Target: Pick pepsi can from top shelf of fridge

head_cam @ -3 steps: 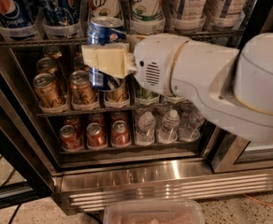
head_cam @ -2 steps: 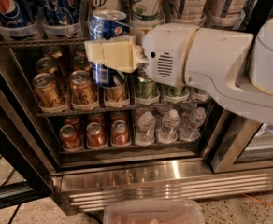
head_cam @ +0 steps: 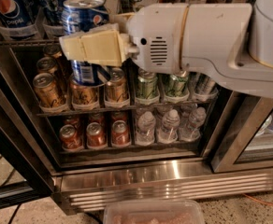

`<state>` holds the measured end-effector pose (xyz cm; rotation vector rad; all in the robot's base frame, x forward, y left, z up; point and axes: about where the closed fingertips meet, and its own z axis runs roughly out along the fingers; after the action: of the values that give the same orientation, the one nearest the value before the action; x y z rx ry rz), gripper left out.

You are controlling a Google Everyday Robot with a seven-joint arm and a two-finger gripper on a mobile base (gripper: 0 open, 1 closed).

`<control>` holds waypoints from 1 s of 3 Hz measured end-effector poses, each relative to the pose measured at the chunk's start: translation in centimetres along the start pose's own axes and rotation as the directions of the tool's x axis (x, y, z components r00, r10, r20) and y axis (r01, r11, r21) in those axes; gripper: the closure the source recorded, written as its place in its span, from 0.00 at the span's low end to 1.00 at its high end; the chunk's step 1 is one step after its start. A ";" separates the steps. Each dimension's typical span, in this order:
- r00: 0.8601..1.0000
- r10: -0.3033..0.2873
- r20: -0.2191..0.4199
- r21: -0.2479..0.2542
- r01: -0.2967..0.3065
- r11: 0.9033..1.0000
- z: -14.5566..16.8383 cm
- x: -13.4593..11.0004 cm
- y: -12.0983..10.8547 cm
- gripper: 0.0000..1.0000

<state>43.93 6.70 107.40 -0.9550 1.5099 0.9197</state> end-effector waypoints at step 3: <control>0.990 0.081 -0.120 -0.125 -0.096 0.988 -1.3 3.4 5.3 1.00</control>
Offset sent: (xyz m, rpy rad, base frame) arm -0.0693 0.0044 -0.0452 -0.0837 0.1925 0.1620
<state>38.26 7.21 104.47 -1.0566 1.6151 1.0534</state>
